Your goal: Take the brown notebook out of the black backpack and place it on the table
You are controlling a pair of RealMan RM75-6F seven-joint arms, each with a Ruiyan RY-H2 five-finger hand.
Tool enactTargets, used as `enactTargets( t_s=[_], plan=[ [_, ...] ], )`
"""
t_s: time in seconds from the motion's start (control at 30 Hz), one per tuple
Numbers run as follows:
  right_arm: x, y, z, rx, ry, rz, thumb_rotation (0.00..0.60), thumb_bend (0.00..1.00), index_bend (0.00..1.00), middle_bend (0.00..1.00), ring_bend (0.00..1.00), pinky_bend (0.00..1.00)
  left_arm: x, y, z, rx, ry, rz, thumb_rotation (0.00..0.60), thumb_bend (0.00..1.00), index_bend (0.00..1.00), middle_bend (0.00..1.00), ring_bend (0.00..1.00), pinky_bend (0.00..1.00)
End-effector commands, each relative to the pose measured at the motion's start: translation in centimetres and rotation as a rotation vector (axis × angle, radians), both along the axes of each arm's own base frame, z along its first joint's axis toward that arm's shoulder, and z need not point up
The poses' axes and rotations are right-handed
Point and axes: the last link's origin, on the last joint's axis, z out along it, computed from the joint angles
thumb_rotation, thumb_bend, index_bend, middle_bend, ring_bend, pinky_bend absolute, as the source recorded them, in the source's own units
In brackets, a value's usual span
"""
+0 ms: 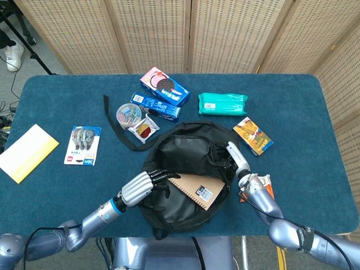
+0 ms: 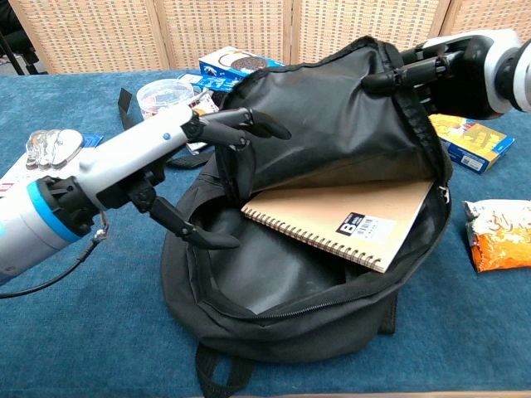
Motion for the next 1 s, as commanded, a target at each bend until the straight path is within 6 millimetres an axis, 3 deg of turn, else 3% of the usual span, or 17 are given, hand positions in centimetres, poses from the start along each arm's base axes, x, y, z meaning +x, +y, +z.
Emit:
enactTargets(
  t_s=[0.03, 1.0],
  plan=[
    [0.9, -0.3, 0.2, 0.08, -0.064, 0.005, 0.6, 0.93, 0.72, 0.74, 0.71, 0.66, -0.5, -0.2, 0.5, -0.006, -0.009, 0.002, 0.6, 0.0, 0.59, 0.25, 0.18, 0.26],
    [3.5, -0.1, 0.7, 0.45, -0.351, 0.01, 0.6, 0.98, 0.72, 0.75, 0.71, 0.69, -2.1, -0.2, 1.4, 0.015, 0.001, -0.007, 0.6, 0.0, 0.59, 0.25, 0.19, 0.26]
  ],
)
